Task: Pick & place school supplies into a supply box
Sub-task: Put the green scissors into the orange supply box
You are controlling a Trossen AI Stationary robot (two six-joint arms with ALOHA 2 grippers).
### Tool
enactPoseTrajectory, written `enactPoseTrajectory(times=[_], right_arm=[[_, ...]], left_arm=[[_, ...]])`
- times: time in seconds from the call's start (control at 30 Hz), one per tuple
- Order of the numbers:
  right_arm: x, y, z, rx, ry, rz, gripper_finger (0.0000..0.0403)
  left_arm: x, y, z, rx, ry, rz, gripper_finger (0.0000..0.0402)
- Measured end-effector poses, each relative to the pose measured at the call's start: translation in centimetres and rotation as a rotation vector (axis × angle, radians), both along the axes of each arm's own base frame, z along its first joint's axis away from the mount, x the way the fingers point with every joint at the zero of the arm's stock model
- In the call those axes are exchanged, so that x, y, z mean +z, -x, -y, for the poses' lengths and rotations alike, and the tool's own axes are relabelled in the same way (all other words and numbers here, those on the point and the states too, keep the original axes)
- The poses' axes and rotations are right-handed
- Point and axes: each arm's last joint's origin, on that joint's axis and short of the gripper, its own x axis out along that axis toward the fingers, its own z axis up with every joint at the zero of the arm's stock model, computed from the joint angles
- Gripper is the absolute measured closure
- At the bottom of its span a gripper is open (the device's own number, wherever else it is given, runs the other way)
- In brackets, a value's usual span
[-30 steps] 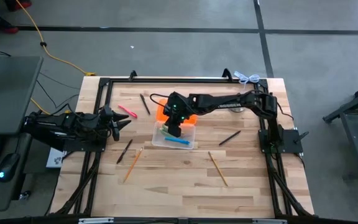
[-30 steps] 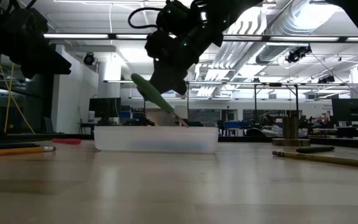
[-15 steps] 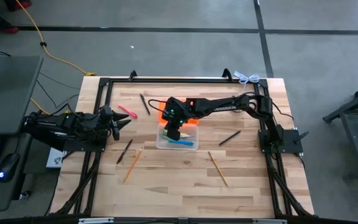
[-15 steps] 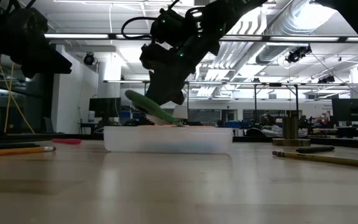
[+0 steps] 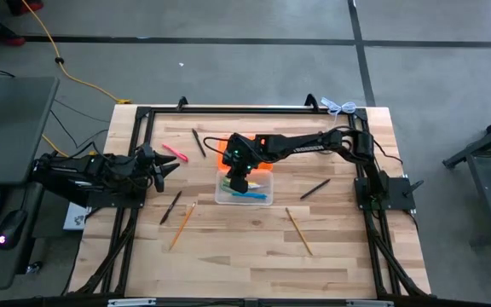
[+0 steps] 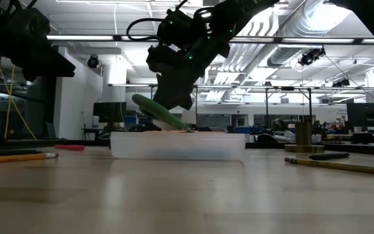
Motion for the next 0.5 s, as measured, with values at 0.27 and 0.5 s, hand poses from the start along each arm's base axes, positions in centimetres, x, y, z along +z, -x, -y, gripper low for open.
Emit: enactPoseTrajectory(times=[0.27, 0.5], right_arm=[[-0.1, 0.1, 0.0, 0.012, 0.002, -0.009, 0.0403], [-1.0, 0.1, -0.1, 0.014, -0.004, -0.048, 0.0403]], left_arm=[[0.0, 0.0, 0.0, 0.000, 0.000, 0.001, 0.0231], [0.0, 0.0, 0.0, 0.001, 0.000, 0.001, 0.0231]])
